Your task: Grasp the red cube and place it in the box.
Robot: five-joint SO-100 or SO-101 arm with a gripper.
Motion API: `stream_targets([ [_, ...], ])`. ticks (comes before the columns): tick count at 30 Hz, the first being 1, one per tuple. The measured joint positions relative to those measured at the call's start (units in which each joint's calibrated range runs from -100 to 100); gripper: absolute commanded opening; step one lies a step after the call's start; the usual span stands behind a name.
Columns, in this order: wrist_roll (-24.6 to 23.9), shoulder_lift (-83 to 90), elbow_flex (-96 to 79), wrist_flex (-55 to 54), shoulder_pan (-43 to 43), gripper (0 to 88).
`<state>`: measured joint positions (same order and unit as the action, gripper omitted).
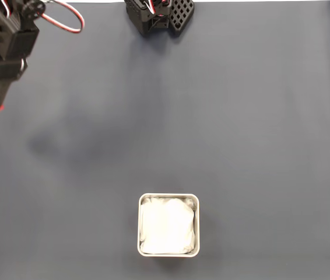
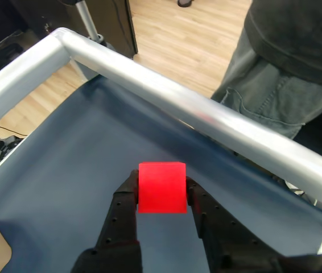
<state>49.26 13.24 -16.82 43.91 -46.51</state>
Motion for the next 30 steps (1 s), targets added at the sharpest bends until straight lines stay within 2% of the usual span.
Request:
stream_targets([
  [30,0.0,-5.8,9.6,0.4,17.1,6.7],
])
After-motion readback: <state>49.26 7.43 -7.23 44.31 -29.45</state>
